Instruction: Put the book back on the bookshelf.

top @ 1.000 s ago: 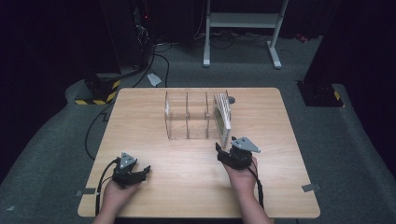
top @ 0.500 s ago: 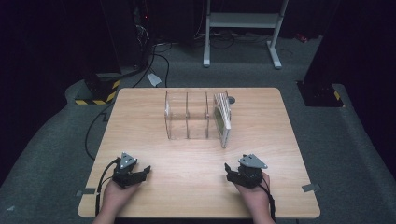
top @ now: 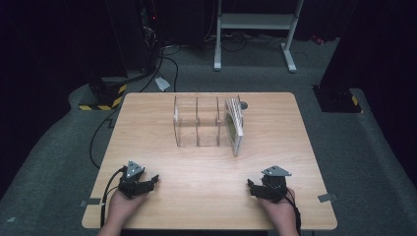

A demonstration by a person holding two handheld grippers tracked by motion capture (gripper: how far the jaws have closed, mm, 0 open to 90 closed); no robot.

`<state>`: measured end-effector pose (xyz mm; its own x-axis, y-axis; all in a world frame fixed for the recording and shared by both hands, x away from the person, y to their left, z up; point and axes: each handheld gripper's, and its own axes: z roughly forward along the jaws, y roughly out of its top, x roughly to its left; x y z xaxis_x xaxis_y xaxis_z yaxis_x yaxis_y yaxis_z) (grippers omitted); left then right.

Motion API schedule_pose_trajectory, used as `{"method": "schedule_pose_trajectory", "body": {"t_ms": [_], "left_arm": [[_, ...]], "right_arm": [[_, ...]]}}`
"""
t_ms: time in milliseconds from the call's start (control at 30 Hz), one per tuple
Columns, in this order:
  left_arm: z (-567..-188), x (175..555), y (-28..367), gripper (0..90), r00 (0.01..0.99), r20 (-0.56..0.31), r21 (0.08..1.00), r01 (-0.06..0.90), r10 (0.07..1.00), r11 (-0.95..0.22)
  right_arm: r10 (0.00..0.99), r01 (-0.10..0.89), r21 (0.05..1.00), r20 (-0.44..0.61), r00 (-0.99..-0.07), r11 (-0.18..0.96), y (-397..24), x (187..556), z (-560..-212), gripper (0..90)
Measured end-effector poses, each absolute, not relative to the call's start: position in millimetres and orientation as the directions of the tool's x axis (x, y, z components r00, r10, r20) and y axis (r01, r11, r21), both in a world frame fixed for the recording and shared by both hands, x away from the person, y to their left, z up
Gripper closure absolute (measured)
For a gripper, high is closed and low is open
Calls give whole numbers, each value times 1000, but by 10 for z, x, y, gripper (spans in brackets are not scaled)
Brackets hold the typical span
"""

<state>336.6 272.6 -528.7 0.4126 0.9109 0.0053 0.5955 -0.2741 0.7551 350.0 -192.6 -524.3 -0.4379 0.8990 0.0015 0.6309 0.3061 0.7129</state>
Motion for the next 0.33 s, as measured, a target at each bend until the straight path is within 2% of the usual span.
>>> {"method": "schedule_pose_trajectory", "body": {"t_ms": [333], "left_arm": [[-5287,3364,2724,322,413,5,754,596,911,-274]], "right_arm": [[909,635,710,-16,-417,304,-1887,3487,-5246,178]]}}
